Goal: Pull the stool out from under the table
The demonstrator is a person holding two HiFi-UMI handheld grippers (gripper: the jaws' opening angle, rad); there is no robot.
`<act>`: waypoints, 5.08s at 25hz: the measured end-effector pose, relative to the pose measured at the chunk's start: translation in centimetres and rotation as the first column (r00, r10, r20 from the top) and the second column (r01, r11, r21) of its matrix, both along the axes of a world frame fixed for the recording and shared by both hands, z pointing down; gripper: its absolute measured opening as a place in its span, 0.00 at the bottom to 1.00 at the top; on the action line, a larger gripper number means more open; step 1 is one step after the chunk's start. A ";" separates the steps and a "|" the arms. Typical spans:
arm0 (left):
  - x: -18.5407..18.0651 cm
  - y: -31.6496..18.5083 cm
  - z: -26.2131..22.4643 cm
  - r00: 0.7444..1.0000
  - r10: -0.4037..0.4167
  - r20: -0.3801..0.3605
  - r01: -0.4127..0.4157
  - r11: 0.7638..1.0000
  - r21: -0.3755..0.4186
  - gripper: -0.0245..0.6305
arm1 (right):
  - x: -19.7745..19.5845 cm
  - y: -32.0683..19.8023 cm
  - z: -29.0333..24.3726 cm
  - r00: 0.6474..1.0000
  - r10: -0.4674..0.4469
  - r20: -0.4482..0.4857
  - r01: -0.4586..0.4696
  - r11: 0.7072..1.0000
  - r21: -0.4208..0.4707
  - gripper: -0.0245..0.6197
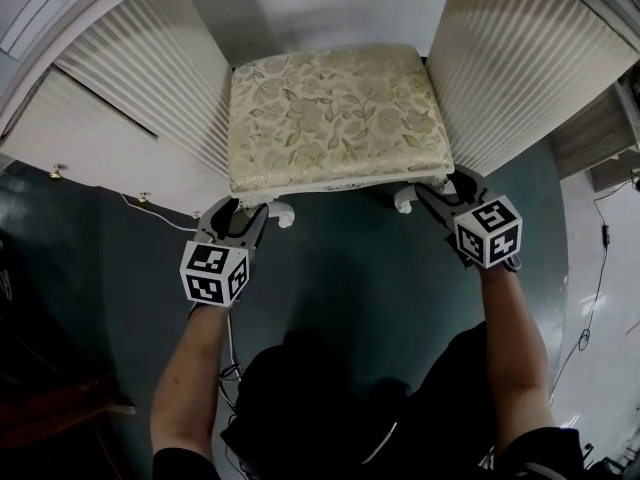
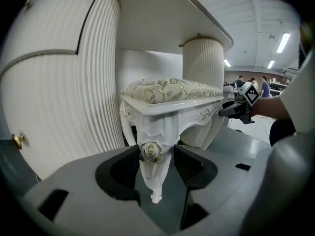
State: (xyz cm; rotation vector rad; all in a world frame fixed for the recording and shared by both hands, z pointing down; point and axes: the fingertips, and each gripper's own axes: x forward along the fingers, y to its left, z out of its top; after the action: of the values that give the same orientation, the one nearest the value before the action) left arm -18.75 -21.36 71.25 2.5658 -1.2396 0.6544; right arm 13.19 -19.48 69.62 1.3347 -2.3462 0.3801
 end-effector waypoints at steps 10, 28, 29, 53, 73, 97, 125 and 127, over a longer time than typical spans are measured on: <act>0.1 0.0 -0.2 1.000 -0.009 0.016 0.008 0.999 0.045 0.36 | 0.3 0.1 0.5 0.990 -0.058 -0.131 0.066 0.996 0.062 0.43; -0.4 -0.2 0.2 1.000 0.010 0.019 -0.010 1.000 -0.001 0.33 | 1.0 0.9 2.3 0.977 -0.206 -0.051 0.200 0.974 -0.109 0.37; -0.5 -0.1 0.2 1.000 -0.010 0.029 0.010 1.000 -0.017 0.33 | 1.1 1.1 2.4 0.968 -0.245 -0.057 0.236 0.964 -0.125 0.36; 2.8 -2.1 -5.7 0.975 0.157 0.160 -0.147 0.987 -0.072 0.69 | -1.2 -1.1 -3.9 0.966 -0.257 -0.023 0.250 0.956 -0.152 0.55; 2.0 -1.5 -6.2 0.931 0.315 0.183 -0.256 0.923 -0.286 0.58 | -1.0 -0.1 -3.9 0.956 -0.291 0.028 0.289 0.926 -0.244 0.50; -0.6 -1.4 -12.2 0.985 0.111 -0.132 -0.147 0.940 -0.307 0.60 | 1.1 -1.7 -13.4 0.912 -0.288 0.291 0.337 0.932 -0.135 0.51; 2.3 2.6 -12.7 0.966 0.257 0.013 -0.184 0.727 -0.662 0.68 | -3.7 1.5 -11.6 0.965 -0.262 0.025 0.221 0.757 -0.615 0.60; 1.7 3.7 -12.7 0.976 0.216 0.021 -0.144 0.716 -0.683 0.68 | -4.3 1.6 -11.5 0.960 -0.278 0.029 0.234 0.744 -0.626 0.60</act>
State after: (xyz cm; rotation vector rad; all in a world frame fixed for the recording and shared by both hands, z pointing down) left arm -17.10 -17.64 58.59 2.0407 -0.5874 1.0569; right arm 8.90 -17.89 58.11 0.6786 -2.0250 0.9160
